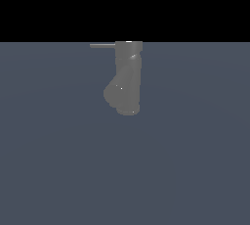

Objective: Turn on the faucet by rotating a designated handle.

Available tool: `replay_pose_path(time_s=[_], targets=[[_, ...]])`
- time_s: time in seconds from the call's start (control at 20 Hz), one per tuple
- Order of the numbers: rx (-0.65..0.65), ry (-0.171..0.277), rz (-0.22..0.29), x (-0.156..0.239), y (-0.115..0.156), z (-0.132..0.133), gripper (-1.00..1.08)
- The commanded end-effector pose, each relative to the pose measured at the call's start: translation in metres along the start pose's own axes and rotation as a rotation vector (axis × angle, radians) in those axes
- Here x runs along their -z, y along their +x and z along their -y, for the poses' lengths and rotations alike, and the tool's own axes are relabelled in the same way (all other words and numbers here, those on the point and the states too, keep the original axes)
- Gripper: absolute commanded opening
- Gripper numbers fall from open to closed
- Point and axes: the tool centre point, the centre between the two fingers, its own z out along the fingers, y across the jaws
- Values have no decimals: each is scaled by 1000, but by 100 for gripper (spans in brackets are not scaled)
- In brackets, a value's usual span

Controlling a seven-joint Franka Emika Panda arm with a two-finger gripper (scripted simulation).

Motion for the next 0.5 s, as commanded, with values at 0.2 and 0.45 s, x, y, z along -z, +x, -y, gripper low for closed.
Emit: replay_pose_path(time_s=[0.2,0.45], targets=[[-176,28,26,-14,41,18,-100],[-314,37,43,-29,72,32,-100]])
